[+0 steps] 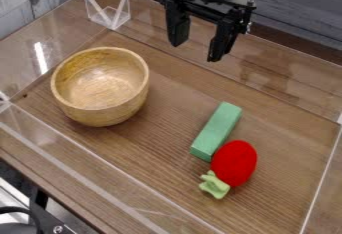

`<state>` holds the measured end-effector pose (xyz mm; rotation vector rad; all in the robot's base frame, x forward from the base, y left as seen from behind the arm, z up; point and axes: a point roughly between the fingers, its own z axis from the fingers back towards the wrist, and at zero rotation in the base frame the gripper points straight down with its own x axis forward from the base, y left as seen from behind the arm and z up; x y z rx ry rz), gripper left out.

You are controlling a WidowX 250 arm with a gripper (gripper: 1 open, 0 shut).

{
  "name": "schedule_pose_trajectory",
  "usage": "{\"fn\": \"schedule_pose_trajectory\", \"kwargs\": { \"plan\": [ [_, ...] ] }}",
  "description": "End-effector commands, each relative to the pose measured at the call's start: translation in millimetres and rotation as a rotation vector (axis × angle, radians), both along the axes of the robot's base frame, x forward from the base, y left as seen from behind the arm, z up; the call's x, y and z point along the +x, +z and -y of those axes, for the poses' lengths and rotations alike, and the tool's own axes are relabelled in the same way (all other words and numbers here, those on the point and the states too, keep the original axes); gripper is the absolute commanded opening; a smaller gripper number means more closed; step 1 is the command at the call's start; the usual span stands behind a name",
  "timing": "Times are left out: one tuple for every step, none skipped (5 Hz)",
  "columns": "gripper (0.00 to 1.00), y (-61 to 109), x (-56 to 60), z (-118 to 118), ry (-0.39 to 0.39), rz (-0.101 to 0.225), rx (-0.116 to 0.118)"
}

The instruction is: Put the green block in the brown bowl

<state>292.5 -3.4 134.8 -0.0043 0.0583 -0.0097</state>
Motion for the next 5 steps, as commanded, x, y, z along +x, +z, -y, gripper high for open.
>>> {"fn": "schedule_pose_trajectory", "kwargs": {
  "plan": [
    [1.00,-21.2,-3.4,6,0.012,-0.023,-0.007],
    [1.00,-48.0,-11.7,20,0.016,-0.034,-0.020],
    [1.00,-70.7,-11.9,30,0.012,-0.021,-0.037],
    [1.00,-89.0,-9.6,40,0.010,0.001,-0.046],
    [1.00,-97.9,-14.0,53,-0.023,0.034,-0.053]
  ]
}}
